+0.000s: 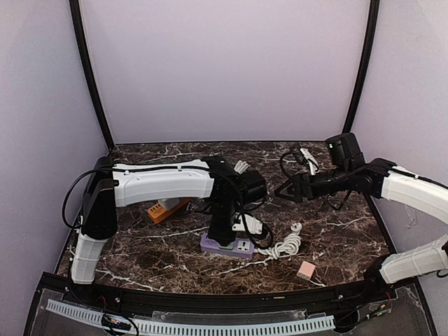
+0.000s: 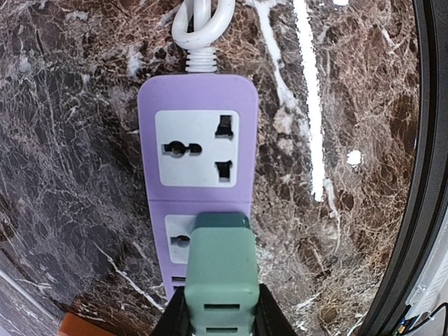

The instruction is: Insert the plug

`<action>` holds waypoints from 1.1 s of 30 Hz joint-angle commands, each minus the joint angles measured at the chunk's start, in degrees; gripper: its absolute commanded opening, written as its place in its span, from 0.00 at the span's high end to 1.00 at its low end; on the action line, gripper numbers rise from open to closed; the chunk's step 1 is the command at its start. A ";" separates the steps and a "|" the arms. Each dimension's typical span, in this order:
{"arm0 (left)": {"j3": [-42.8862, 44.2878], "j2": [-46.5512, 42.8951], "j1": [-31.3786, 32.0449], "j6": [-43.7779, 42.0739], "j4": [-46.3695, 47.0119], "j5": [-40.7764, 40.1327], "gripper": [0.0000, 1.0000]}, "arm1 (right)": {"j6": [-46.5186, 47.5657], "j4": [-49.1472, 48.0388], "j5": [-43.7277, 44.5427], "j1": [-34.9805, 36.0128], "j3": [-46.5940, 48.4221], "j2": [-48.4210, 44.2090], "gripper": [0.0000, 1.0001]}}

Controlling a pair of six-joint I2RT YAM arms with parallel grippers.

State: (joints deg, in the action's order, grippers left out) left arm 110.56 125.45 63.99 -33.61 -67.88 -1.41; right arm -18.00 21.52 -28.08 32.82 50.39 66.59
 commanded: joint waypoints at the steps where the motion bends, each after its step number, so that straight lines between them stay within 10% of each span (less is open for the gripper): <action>1: -1.15 4.17 -0.53 0.67 3.70 -2.68 0.78 | 1.88 0.93 -0.75 -0.32 2.33 0.72 0.22; 7: -1.19 1.97 -0.46 0.96 2.59 -2.00 0.64 | 1.98 1.42 -0.35 -0.32 3.51 0.63 0.22; 15: -0.59 -0.18 -0.52 1.87 2.37 -2.77 0.02 | 1.48 2.16 0.62 -0.30 4.28 -0.16 0.22; 33: 4.01 -4.38 -0.57 3.85 0.82 -4.99 0.01 | -3.27 4.53 3.39 -0.30 1.81 -5.22 0.23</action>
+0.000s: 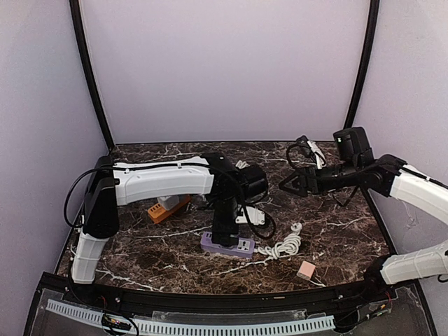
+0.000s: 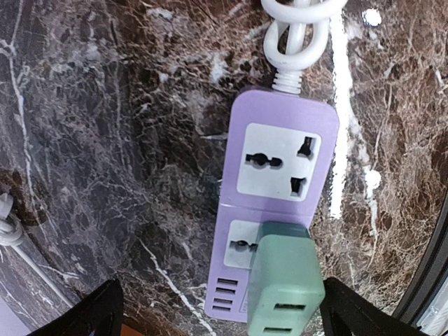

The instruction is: Insert the plug

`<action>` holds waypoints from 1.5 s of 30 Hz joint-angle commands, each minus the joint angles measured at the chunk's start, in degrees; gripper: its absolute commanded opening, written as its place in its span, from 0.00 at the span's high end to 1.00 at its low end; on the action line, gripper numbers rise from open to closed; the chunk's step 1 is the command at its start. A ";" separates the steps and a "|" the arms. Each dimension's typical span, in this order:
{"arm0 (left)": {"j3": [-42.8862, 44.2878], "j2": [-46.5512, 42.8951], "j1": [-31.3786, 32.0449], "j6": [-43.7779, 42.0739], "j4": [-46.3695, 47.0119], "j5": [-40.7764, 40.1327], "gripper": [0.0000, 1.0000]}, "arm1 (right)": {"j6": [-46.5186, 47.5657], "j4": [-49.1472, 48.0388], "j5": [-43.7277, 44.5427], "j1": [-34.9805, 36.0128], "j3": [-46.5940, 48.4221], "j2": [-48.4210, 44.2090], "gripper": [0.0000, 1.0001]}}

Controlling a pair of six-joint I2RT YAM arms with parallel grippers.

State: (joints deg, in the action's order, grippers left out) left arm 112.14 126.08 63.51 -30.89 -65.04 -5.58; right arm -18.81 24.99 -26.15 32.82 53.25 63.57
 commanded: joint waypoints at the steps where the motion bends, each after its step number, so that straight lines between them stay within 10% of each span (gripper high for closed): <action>1: 2.99 -5.40 -0.07 1.25 -2.44 -1.11 0.01 | -3.11 1.10 1.65 -0.30 -1.50 -2.75 0.22; 28: -1.88 -19.80 -0.09 12.15 15.59 -4.12 0.01 | -43.46 31.00 10.71 7.84 -10.92 -10.74 0.21; 45: -11.12 -25.92 -0.06 19.02 23.93 -5.25 0.01 | -50.95 22.62 8.44 17.72 -20.08 -4.08 0.20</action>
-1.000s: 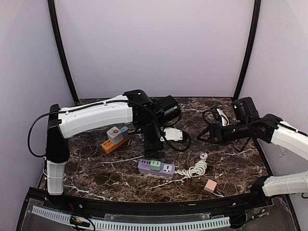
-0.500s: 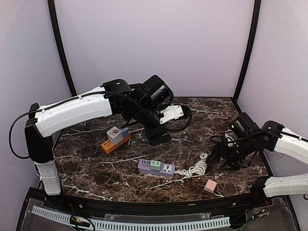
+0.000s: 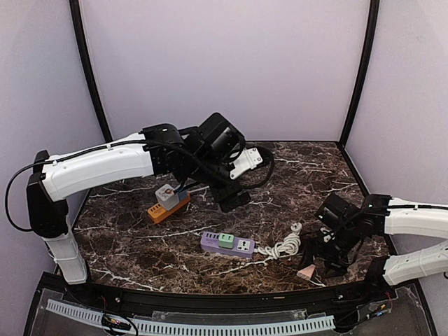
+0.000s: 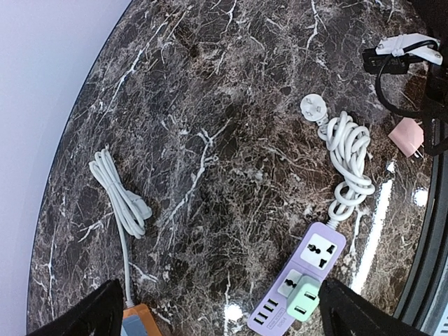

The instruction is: Insert the plug

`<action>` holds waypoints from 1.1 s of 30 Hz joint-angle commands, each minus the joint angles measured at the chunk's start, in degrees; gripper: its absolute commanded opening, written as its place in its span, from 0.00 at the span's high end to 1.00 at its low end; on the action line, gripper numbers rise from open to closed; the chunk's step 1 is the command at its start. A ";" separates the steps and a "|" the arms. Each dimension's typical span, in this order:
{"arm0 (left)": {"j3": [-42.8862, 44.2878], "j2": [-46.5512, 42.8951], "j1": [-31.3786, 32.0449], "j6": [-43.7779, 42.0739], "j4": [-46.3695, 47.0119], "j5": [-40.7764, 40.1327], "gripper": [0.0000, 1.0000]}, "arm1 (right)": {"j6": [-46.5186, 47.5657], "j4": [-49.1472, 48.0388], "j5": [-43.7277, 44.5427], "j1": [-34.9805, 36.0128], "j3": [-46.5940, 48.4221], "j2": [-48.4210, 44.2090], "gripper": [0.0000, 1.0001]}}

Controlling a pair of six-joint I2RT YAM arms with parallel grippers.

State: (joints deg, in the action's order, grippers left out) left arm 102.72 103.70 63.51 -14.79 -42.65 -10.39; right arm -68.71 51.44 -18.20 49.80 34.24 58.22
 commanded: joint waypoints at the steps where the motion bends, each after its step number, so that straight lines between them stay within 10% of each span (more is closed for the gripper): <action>1: -2.03 -3.61 -0.10 3.38 1.58 -0.29 0.01 | -0.82 -4.40 0.86 0.75 -1.18 1.75 0.20; 25: -3.52 -4.84 -0.06 4.78 0.31 1.10 0.01 | 2.44 -9.52 3.99 0.71 -0.08 12.40 0.36; 33: -4.66 -5.36 -0.05 5.31 0.78 1.36 0.01 | 8.20 -6.26 6.19 0.74 1.85 13.23 0.66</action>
State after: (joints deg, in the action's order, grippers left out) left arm 99.48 101.12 63.51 -10.26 -41.39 -9.87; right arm -64.75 43.13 -14.50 50.00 34.02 70.57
